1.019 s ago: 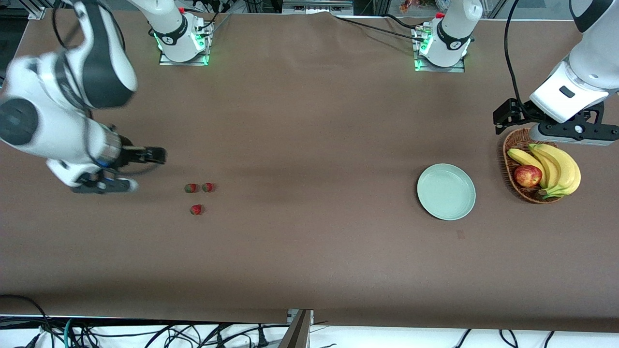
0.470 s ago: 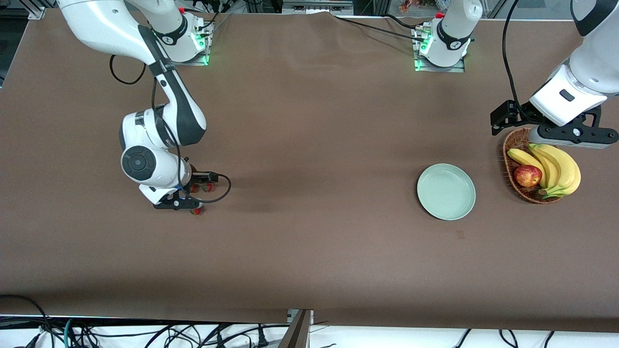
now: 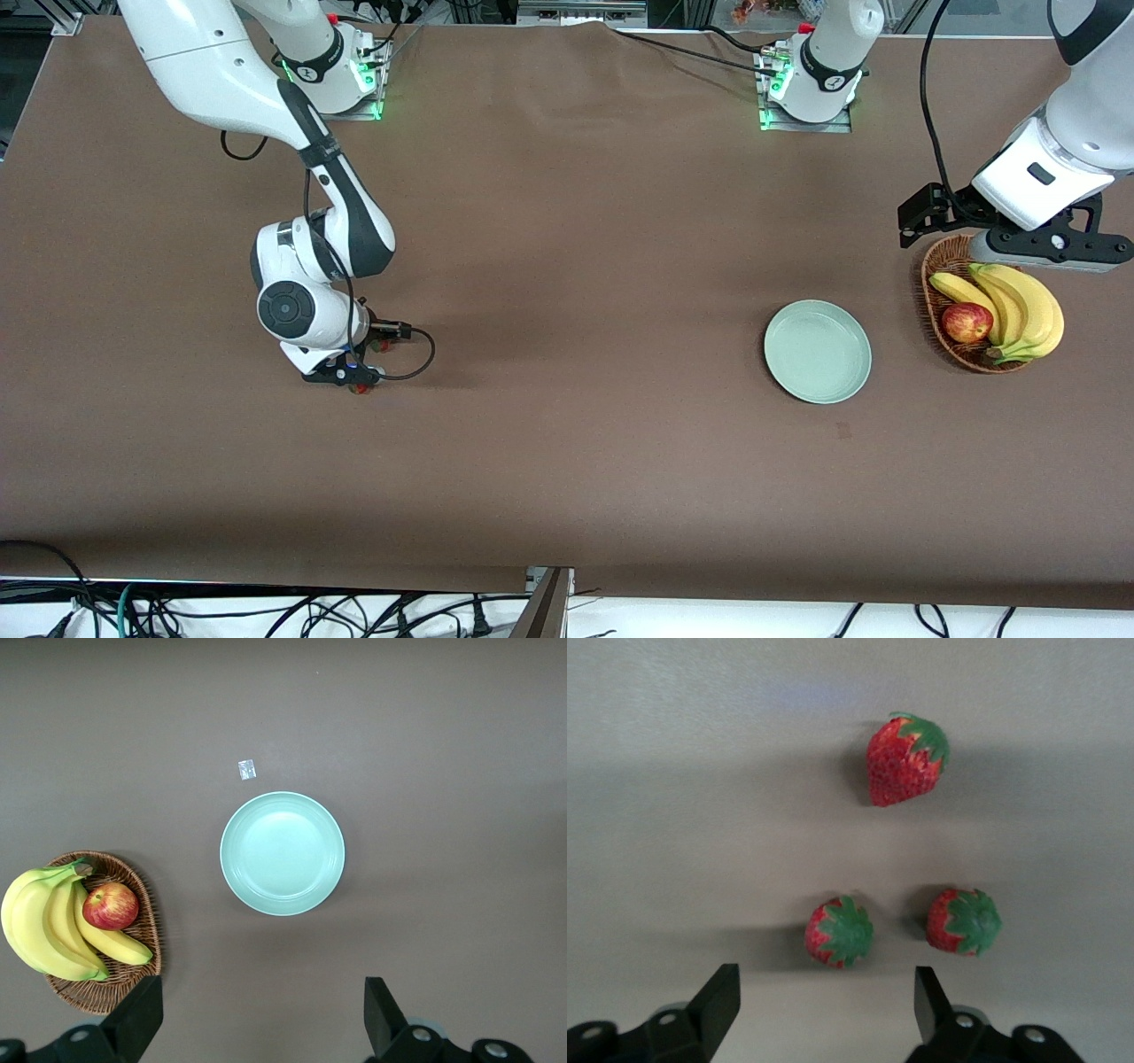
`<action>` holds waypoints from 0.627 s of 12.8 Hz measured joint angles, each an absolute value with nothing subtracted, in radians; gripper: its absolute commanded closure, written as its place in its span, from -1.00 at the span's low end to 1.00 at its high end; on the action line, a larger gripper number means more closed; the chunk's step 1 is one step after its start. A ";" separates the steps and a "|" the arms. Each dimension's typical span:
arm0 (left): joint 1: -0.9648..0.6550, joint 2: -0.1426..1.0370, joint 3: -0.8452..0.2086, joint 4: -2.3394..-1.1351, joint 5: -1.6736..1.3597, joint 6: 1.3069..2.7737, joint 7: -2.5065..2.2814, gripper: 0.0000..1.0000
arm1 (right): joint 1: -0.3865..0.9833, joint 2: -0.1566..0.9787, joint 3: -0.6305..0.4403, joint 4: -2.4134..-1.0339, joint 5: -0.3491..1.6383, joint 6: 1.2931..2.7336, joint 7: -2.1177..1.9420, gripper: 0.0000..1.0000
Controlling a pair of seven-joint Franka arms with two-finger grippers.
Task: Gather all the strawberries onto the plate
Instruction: 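Reach the right gripper down and grasp one strawberry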
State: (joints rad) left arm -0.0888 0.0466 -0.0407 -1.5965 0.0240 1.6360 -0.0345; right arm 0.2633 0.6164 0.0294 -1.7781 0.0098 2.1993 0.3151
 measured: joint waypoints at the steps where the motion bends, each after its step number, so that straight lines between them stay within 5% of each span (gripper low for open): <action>1: -0.089 0.047 -0.040 -1.596 0.024 1.636 -0.035 -1.00 | 0.263 0.622 0.029 -1.778 0.010 2.206 0.316 -0.56; 6: -0.088 0.047 -0.041 -1.594 0.024 1.636 -0.035 -1.00 | 0.263 0.629 0.029 -1.778 0.010 2.239 0.318 -0.36; 8: -0.089 0.047 -0.041 -1.593 0.024 1.636 -0.035 -1.00 | 0.263 0.646 0.029 -1.778 0.010 2.262 0.318 -0.13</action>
